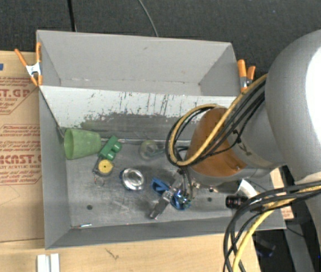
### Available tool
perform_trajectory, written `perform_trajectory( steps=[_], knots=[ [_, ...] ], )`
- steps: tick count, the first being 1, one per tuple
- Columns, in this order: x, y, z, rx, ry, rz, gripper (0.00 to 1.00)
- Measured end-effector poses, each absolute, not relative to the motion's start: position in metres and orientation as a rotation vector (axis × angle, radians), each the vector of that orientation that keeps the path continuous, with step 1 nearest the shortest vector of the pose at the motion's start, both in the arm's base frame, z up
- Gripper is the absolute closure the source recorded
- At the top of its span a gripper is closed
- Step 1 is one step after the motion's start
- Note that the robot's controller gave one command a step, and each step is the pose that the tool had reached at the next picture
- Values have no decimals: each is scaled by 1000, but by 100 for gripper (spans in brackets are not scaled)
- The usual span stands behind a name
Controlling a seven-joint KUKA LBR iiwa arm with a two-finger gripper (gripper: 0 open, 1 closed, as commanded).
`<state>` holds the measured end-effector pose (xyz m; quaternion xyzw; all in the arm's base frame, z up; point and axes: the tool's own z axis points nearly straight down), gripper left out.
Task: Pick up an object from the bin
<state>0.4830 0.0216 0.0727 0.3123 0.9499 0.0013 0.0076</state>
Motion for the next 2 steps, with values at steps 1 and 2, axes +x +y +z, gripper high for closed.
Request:
perform_trajectory(
  steps=[1, 2],
  knots=[
    [482, 22, 72, 977, 2975, 2, 100],
    [482, 22, 93, 979, 2984, 1, 100]
  ],
)
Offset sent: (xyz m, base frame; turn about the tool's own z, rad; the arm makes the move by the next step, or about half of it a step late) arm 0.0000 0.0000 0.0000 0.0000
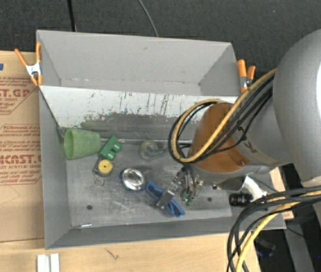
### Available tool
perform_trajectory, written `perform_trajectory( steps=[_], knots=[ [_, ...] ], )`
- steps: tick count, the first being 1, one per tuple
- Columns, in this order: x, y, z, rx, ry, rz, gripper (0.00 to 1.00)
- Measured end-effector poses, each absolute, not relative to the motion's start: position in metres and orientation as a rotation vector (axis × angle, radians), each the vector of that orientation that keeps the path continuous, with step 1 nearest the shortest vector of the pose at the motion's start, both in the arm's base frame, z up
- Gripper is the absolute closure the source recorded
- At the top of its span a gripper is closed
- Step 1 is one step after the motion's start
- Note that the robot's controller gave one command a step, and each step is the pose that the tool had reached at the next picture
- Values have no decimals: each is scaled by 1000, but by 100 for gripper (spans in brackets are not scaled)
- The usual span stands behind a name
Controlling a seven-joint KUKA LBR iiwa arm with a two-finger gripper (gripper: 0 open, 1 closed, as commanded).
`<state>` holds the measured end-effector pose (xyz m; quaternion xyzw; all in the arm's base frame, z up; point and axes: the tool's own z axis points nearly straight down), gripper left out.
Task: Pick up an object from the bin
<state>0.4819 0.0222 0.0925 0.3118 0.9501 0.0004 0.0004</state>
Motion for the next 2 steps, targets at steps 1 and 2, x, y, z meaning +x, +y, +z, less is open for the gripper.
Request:
perform_trajectory(
  steps=[1, 2],
  knots=[
    [481, 22, 93, 980, 2986, -1, 100],
    [483, 23, 168, 977, 2980, 3, 100]
  ],
)
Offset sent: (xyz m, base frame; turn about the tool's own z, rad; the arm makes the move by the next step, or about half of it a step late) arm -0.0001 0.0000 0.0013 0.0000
